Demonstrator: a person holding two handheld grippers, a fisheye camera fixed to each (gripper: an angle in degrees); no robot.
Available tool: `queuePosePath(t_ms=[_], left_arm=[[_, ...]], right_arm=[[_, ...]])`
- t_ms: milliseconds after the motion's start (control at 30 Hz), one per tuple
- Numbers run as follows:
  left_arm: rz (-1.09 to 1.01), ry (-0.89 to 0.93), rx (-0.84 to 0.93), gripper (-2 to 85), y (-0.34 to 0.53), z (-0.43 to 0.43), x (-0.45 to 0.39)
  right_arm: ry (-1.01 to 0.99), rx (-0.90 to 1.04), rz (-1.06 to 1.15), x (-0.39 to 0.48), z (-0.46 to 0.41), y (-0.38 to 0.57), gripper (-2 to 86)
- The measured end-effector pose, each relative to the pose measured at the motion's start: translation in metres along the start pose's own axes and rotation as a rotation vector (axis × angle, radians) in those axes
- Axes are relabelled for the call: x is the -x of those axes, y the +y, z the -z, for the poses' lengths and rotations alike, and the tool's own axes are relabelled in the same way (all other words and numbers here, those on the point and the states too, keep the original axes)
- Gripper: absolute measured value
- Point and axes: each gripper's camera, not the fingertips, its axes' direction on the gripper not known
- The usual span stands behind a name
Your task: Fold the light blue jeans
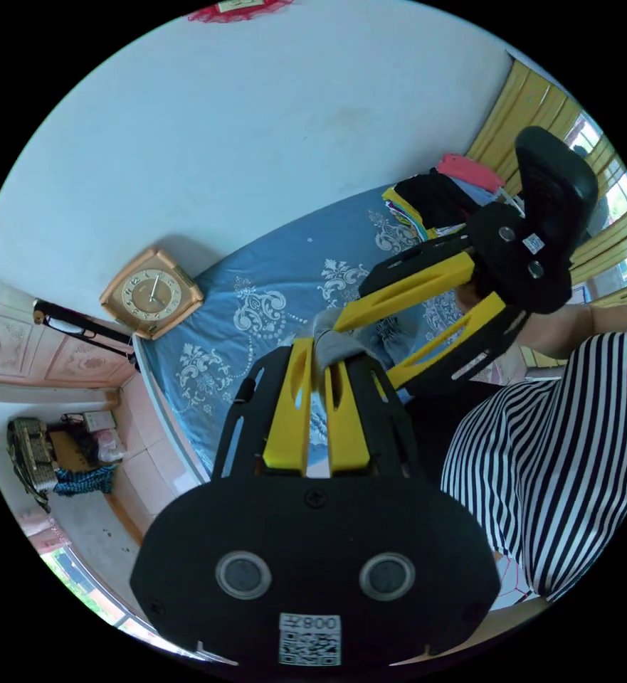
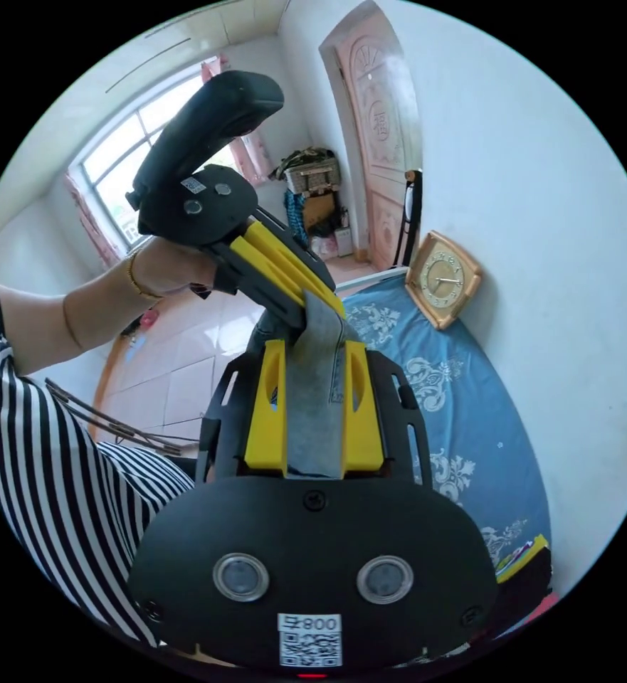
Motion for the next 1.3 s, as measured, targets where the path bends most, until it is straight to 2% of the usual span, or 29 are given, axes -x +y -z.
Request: queuePosePath(t_ms=[267, 433, 600, 767, 867, 1133, 1233, 1300], left_arm=[[-0.046, -0.026, -0.023, 2.6, 0.026, 0.022, 0.015], [0.046, 0.175, -0.196, 8.2, 0.082, 0.051, 0.053], [0.344, 0.417, -0.410, 10.2, 0.192, 0.042, 0.103], [0.565, 0.520, -0.310, 12.6, 0.259, -0.025, 0.100], [0.583, 0.560, -0.253, 13.7, 0.268, -0.051, 0.080], [0.506, 0.341, -0.293, 16.4, 0.243, -0.008, 0.040], [0.512, 0.273, -0.335, 14.8, 0.241, 0.020, 0.031], [0.420, 0.204, -0.369, 10.8, 0.239, 0.051, 0.012]], right_arm=[[0.227, 0.074, -0.012, 0.048, -0.033, -0.032, 2.6], [0.233, 0.100, 0.005, 0.064, -0.028, -0.055, 1.7], [0.225, 0.101, 0.031, 0.081, -0.007, -0.077, 1.5], [0.250, 0.059, 0.062, 0.101, 0.041, -0.089, 1.4], [0.249, 0.015, 0.057, 0.107, 0.078, -0.090, 1.4], [0.235, -0.118, 0.083, 0.125, 0.176, -0.068, 1.4], [0.206, -0.169, 0.075, 0.122, 0.215, -0.046, 1.4], [0.200, -0.190, 0.060, 0.117, 0.237, -0.029, 1.4]])
